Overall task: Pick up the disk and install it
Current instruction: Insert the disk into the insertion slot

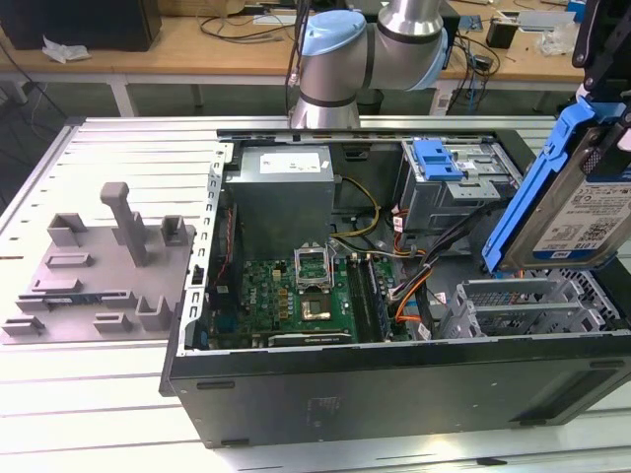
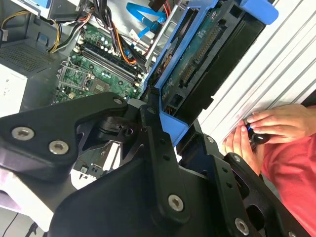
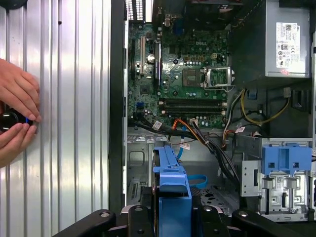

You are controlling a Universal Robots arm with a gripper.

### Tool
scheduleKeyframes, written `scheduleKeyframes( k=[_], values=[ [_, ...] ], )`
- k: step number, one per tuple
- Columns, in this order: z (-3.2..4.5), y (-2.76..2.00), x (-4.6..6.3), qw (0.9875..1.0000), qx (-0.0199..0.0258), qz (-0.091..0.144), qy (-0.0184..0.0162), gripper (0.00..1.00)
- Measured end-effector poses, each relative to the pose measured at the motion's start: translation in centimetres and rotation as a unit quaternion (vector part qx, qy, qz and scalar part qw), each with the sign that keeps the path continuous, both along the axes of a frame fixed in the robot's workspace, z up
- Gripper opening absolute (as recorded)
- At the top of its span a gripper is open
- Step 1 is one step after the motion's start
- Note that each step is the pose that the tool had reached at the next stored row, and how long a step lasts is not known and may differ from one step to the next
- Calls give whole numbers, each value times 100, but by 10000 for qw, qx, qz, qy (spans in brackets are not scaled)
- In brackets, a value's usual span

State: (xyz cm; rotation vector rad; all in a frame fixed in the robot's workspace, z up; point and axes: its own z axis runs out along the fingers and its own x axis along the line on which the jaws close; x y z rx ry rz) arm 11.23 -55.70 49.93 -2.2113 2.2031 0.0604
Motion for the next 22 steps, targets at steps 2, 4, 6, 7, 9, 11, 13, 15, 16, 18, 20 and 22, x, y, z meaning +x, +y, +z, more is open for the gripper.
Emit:
scheduleKeyframes(
  k=[2,4,6,7,9,11,13,15,16,18,20,22],
  values=[
    [-7,0,0,10000,0,0,-3,37],
    [-13,0,-1,10000,0,0,-4,37],
    [-21,0,-1,10000,0,0,-4,37],
    [-25,0,0,10000,0,0,-5,37],
    [-33,0,-1,10000,0,0,-5,37],
    [-41,0,-1,10000,0,0,-6,37],
    [-49,0,-1,10000,0,0,-8,37],
    [-58,0,-1,10000,0,0,-9,37],
    [-62,0,-1,10000,0,0,-10,37],
    [-71,4,0,10000,0,0,-10,37],
    [-77,9,0,10000,0,0,-10,37],
    [-88,27,-1,10000,0,0,-11,37]
  ],
)
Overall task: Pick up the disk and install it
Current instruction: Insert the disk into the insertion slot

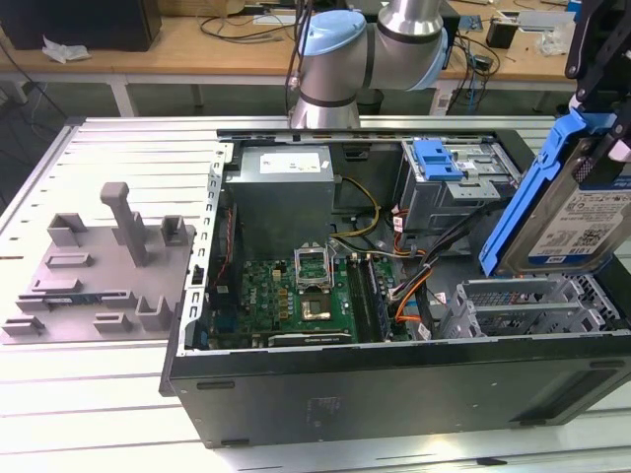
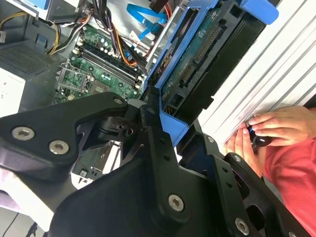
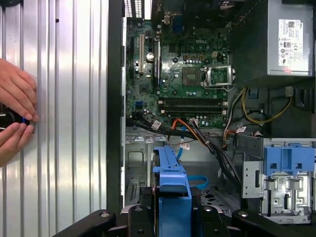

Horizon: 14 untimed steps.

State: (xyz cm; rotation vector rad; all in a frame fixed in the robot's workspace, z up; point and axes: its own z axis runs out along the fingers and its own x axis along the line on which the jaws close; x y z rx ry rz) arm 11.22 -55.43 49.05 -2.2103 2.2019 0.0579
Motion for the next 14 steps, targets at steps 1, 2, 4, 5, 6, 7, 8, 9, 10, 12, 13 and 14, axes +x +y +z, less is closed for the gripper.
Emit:
scheduleKeyframes(
  k=[1,2,4,5,6,7,8,9,10,12,13,14],
  values=[
    [-3,6,0,10000,0,0,0,37],
    [-6,9,0,10000,0,0,0,37],
    [-16,20,0,10000,1,0,-1,37],
    [-20,21,0,10000,1,0,-1,37],
    [-27,22,0,10000,1,0,-1,37],
    [-31,22,0,10000,0,0,-1,37],
    [-36,22,0,10000,0,0,-1,37],
    [-46,22,0,10000,0,0,-1,37],
    [-51,22,0,10000,0,0,-1,37],
    [-65,23,0,10000,0,0,-1,37],
    [-78,23,0,10000,0,0,-1,37],
    [-81,23,0,10000,0,0,-1,37]
  ],
)
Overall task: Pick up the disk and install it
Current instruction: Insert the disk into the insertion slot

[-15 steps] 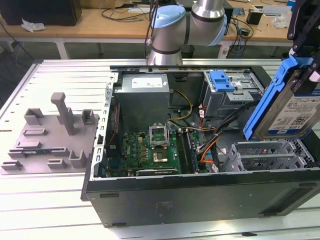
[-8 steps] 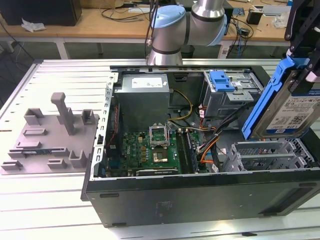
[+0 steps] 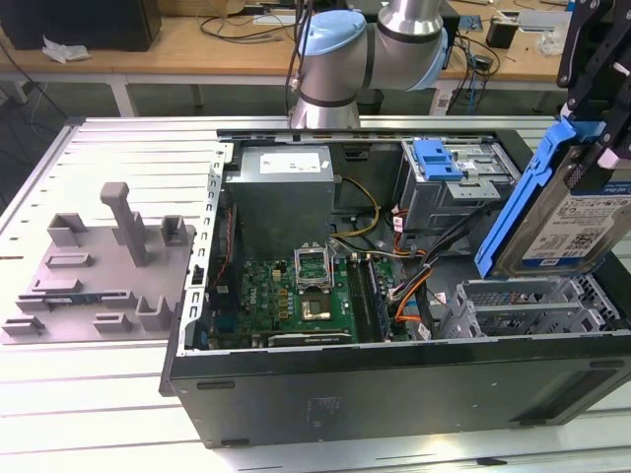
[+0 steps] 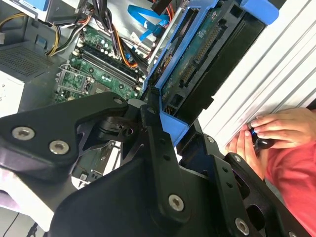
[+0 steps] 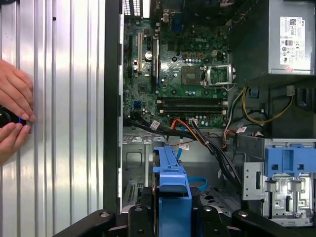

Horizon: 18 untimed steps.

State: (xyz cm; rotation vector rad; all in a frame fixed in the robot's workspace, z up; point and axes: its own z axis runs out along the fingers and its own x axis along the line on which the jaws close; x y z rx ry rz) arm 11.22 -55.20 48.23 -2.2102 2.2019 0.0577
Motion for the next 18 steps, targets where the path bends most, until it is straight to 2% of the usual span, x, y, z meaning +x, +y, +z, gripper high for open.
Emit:
scheduleKeyframes(
  k=[18],
  values=[
    [-103,0,0,10000,0,0,0,37]
  ],
)
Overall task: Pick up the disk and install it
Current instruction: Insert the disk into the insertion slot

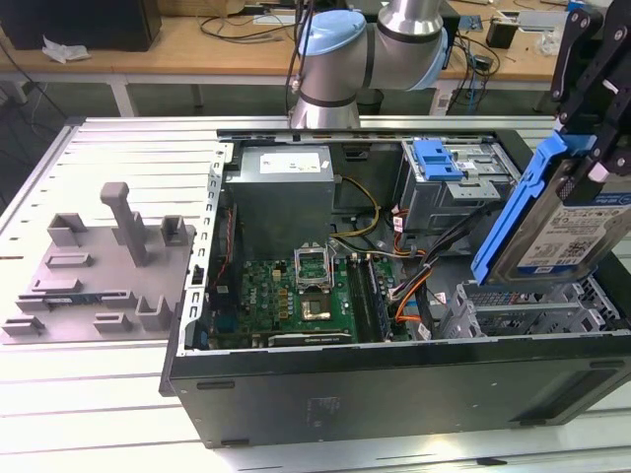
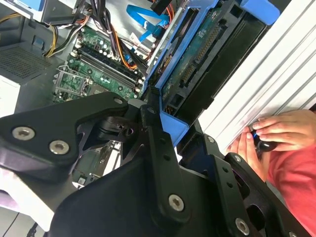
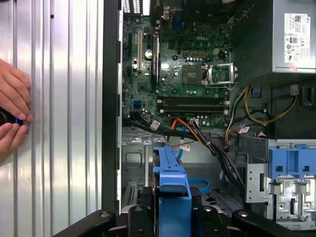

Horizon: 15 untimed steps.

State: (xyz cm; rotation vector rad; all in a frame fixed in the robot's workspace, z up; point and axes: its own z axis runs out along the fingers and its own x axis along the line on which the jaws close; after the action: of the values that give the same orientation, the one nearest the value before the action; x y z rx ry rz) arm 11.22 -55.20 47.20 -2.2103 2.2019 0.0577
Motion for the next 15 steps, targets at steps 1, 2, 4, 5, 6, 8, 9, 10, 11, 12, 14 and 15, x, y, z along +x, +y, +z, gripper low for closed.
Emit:
scheduleKeyframes(
  k=[1,2,4,5,6,8,9,10,11,12,14,15],
  values=[
    [-5,0,0,10000,0,0,0,37],
    [-9,0,0,10000,0,-1,0,37],
    [-17,0,0,10000,0,-1,0,37],
    [-21,0,1,10000,0,-1,0,37],
    [-25,0,3,10000,0,0,0,37],
    [-37,0,6,10000,0,0,0,37],
    [-43,0,8,10000,0,0,0,37],
    [-51,0,9,10000,0,-1,0,37],
    [-58,0,9,10000,0,0,0,37],
    [-63,0,9,10000,0,0,0,37],
    [-69,0,9,10000,0,0,0,37],
    [-75,0,9,10000,0,0,0,37]
  ],
)
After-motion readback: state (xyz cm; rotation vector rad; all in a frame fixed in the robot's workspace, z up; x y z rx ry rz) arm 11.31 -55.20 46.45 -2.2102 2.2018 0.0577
